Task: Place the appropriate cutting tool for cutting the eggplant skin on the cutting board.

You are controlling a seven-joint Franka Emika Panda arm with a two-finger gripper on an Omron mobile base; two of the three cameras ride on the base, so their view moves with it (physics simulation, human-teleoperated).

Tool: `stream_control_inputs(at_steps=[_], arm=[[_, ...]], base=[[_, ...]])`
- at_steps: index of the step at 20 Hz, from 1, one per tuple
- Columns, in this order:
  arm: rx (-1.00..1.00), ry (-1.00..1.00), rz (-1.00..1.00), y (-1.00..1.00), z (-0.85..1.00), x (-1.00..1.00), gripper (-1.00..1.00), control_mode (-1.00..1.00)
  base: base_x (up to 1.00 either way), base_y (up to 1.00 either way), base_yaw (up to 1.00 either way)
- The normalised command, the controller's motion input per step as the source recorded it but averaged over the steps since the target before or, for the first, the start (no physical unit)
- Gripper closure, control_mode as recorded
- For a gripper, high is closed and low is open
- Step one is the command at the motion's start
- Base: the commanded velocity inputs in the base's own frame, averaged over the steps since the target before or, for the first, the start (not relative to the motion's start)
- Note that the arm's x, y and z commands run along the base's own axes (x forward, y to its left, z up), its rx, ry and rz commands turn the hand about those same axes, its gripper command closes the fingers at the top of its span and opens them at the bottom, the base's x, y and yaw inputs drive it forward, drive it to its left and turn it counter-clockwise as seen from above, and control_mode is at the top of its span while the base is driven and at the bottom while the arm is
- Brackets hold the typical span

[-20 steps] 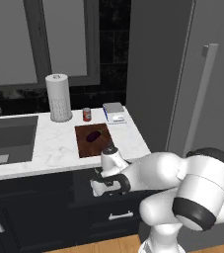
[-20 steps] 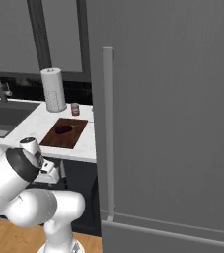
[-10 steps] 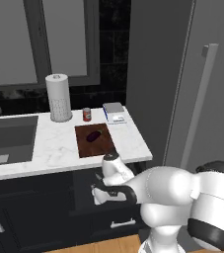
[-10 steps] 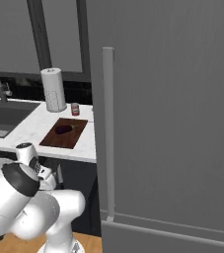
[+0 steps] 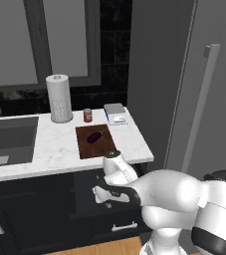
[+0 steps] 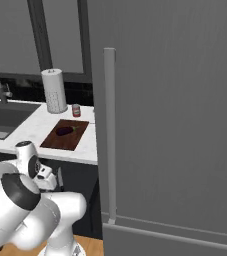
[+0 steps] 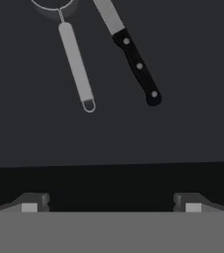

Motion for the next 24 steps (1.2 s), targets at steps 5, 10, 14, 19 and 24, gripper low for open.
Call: stream_control_inputs(at_steps=[5,10,14,19,24], arm=[[0.00,0.00,0.00,-0.28,0.01,0.49,-1.00,-1.00],[0.00,0.06,0.00,-0.01,-0.02,0.46,-1.00,-1.00],[0.00,0.08,-0.03,0.07,-0.01,0.09,-1.00,-1.00],[0.00,0.03,-0.03,0.00,-0.06,0.00,-1.00,-1.00],[0.00,0.01,-0.06,0.00,-0.10,-0.01,-1.00,-1.00]], base=[[0.00,0.00,0.00],[0.00,0.00,0.00],[0.00,0.00,0.00],[0.00,0.00,0.00],[0.00,0.00,0.00]])
